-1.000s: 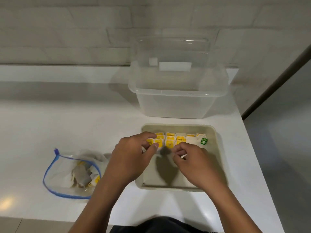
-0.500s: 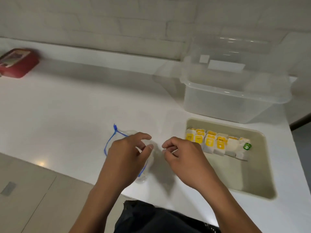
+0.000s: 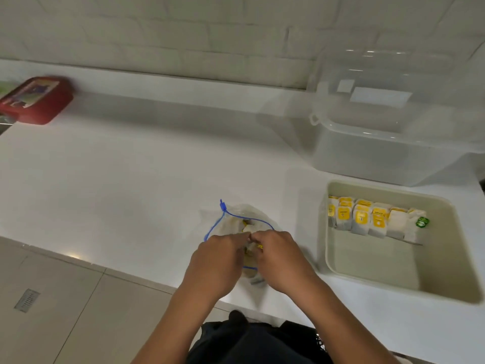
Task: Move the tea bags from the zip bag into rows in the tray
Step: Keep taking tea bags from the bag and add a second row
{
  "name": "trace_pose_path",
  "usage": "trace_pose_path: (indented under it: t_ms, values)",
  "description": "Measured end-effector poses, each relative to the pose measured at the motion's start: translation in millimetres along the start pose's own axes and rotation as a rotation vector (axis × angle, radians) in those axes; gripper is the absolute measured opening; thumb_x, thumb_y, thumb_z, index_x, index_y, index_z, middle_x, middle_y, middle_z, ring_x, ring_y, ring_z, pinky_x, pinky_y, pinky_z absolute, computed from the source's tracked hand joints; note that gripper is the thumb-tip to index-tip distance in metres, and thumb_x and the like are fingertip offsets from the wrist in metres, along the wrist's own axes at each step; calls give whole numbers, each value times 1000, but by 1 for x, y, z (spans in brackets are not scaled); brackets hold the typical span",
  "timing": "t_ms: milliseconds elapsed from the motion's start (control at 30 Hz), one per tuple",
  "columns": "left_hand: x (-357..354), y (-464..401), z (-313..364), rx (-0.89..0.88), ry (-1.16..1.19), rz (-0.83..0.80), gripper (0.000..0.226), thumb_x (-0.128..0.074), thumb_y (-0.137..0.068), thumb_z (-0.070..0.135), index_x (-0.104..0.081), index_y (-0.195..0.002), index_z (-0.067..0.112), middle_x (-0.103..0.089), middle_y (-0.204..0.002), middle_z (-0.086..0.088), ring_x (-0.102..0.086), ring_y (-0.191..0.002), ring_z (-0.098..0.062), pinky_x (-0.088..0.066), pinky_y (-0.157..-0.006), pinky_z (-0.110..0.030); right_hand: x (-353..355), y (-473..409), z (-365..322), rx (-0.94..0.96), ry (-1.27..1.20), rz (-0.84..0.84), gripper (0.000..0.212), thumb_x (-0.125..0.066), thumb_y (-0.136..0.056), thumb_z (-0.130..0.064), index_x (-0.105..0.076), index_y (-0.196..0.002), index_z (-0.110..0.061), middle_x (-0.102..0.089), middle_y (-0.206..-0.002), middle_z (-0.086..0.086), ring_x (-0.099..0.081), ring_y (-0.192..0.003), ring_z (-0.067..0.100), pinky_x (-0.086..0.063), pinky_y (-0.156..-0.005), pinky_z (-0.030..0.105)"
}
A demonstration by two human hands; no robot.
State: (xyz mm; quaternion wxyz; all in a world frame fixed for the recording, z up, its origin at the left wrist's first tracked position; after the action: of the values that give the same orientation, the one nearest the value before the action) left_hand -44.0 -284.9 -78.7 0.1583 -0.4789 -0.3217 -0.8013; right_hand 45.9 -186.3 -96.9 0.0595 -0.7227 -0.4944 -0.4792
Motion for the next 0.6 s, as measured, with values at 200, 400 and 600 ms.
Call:
trace_pose_path:
  t_ms: [200,400,600]
  values:
    - [-5,-4,-8,-37,-93,-20,38,-48,-100,38,-46,-137,47,-66,-112,8,-62,-94,-19,-49,-78,-27,-3,7,9,-141,175,126,33,-55,-94,-22,-57,-126,-26,-60,-124,-2,-61,-107,26,-47,-77,32]
    - [-11,-2,-14,-56,-44,-3,39,-52,-99,43,-47,-138,48,-66,-117,12,-65,-99,-16,-53,-81,-27,-14,7,9,-141,208,191,25,-56,-94,-37,-57,-115,-24,-61,-115,-4,-63,-98,23,-45,-71,30]
    - [-6,-3,-21,-52,79,31,35,-54,-98,41,-52,-133,47,-66,-120,19,-64,-104,-14,-53,-84,-29,-5,10,10,-125,123,336,21,-48,-100,-35,-67,-107,-32,-70,-97,-8,-65,-85,16,-46,-65,26]
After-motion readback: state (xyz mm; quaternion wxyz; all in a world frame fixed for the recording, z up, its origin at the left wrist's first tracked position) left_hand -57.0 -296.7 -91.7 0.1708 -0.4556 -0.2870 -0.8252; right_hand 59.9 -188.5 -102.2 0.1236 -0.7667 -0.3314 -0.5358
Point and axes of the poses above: each hand's wrist, its own y-axis away from the middle knuckle, its own x-axis out of the back of the hand, z = x × y, the point moved 3 cm from there along -y, towards the middle knuckle
